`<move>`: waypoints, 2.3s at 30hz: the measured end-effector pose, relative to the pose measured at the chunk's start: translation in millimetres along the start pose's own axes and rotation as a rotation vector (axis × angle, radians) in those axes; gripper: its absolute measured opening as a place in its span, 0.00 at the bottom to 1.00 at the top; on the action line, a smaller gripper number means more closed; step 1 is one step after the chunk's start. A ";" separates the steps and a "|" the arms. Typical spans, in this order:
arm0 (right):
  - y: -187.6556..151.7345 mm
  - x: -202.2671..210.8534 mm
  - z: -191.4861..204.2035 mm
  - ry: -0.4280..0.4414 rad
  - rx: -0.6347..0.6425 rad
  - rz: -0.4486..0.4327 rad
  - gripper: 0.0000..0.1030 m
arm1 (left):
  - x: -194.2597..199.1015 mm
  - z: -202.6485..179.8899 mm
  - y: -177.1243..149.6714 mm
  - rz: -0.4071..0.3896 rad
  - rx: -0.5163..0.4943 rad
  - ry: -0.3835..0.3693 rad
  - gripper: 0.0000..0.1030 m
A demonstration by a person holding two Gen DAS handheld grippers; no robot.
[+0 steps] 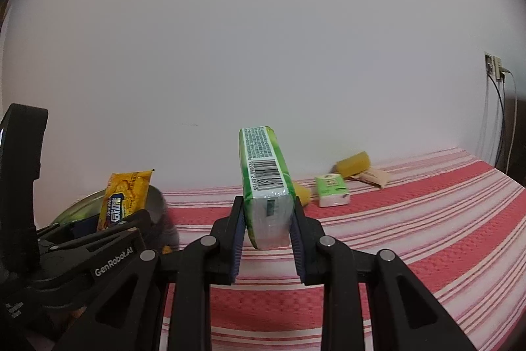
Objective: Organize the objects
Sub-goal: 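Lift and carry the XiaoWei packet over the tin with the left gripper while the right carries the tissue pack, then release the XiaoWei packet into the tin with the left gripper while the right drops the tissue pack in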
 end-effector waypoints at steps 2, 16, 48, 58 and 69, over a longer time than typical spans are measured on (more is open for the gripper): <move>0.3 -0.3 7.6 0.012 0.002 -0.004 0.27 | 0.6 5.6 2.4 -0.006 0.002 0.008 0.48; 0.2 -12.1 60.7 0.116 0.006 -0.017 0.27 | -6.2 65.3 15.8 -0.014 0.045 0.102 0.48; -31.3 -64.0 159.5 0.255 0.084 0.036 0.27 | -38.1 170.2 11.5 0.088 0.045 0.358 0.48; -35.6 -64.7 166.7 0.267 0.131 0.055 0.27 | -45.6 168.6 4.2 0.135 0.005 0.378 0.48; -36.4 -56.9 167.9 0.339 0.048 0.075 0.51 | -35.6 159.7 9.6 0.135 0.044 0.354 0.85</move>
Point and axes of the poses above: each gripper's, at about its wrist camera, not at the fingertips, and x roughly against the way its jaws point, z to its left, y to its top, the point moved 3 cm from there along -x, roughly the way its jaws point, and after that the axes turned 10 degrees about -z, right-handed, at the moved point
